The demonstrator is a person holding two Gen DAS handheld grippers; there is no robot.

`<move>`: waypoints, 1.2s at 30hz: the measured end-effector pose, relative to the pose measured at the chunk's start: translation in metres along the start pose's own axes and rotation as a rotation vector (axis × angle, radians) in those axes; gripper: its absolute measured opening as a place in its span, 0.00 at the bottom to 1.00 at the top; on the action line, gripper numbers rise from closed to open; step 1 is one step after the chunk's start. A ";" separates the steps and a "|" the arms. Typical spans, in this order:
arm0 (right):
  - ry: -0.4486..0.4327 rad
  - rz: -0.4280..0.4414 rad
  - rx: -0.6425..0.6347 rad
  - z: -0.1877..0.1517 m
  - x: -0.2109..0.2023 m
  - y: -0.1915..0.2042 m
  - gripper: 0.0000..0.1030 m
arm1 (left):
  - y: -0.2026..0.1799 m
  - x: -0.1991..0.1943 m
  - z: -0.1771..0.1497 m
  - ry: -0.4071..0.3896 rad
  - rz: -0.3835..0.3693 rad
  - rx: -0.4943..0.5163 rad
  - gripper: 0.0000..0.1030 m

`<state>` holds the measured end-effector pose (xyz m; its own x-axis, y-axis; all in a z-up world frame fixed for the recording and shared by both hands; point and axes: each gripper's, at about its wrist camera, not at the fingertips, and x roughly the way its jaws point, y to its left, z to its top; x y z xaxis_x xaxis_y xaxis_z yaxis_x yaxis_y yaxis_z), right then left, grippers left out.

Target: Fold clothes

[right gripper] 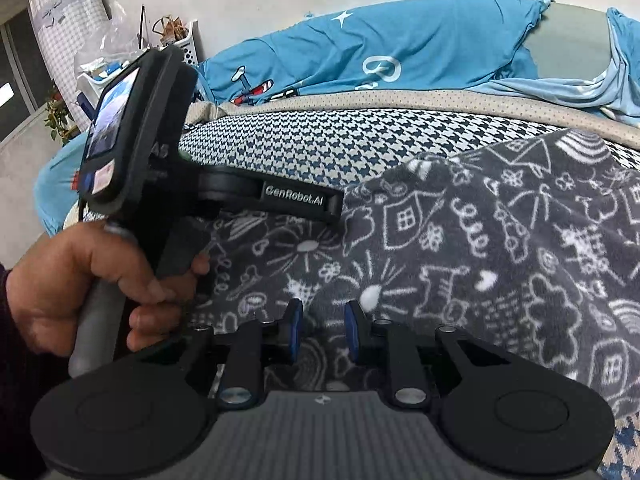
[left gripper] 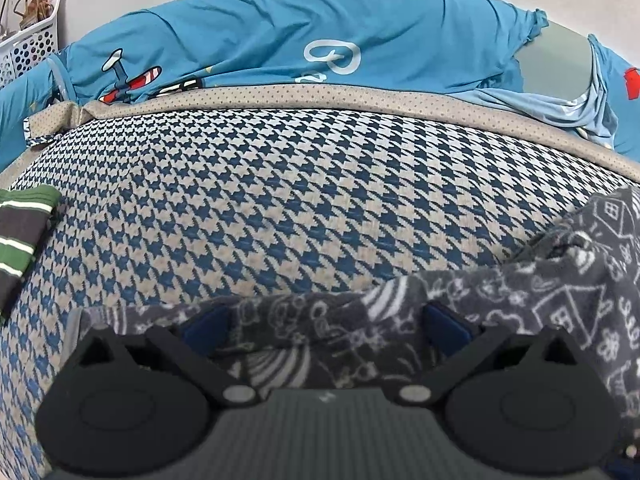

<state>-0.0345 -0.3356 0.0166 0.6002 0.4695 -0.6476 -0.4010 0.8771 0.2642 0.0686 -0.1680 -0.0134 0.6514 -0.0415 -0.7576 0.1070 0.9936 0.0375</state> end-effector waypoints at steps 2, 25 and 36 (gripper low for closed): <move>0.006 -0.004 -0.011 -0.003 -0.001 0.001 0.21 | 0.000 0.002 0.001 0.003 0.002 -0.003 1.00; 0.015 -0.041 -0.145 -0.039 -0.030 0.014 0.21 | 0.002 0.014 0.001 0.009 -0.008 0.000 1.00; -0.068 0.009 -0.090 -0.023 -0.052 0.010 0.22 | 0.007 -0.023 -0.019 0.000 -0.034 0.081 1.00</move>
